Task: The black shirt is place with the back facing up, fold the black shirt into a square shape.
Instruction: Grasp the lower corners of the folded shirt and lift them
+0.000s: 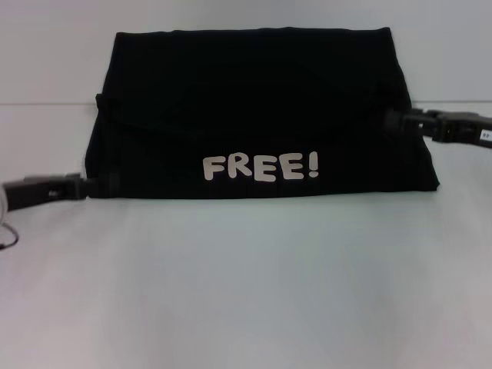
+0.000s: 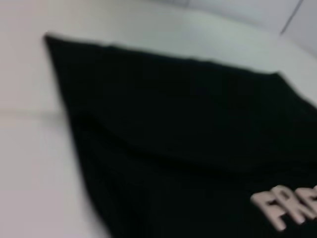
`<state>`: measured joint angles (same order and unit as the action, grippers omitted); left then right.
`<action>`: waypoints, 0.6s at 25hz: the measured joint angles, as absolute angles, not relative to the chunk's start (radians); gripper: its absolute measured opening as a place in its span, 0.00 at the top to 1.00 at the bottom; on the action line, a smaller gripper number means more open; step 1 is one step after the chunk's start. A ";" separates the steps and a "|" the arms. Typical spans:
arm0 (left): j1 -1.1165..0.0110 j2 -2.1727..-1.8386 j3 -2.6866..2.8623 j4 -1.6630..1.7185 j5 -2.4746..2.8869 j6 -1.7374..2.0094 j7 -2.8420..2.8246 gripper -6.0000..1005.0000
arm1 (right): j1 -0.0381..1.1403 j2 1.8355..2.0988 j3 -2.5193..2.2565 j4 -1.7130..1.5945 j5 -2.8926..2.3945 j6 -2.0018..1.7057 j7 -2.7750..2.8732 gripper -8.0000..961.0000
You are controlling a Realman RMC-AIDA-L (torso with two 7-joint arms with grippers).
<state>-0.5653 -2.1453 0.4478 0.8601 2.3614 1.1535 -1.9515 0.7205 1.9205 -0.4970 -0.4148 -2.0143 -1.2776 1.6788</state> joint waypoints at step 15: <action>-0.630 -2.135 0.446 0.700 2.384 0.938 -2.020 0.16 | 0.729 1.928 -0.504 -0.428 -2.005 -1.251 1.704 0.29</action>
<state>-0.6304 -2.1354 0.4456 0.6999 2.3841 0.9383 -2.0198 0.7289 1.9280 -0.5044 -0.4281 -2.0053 -1.2512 1.7043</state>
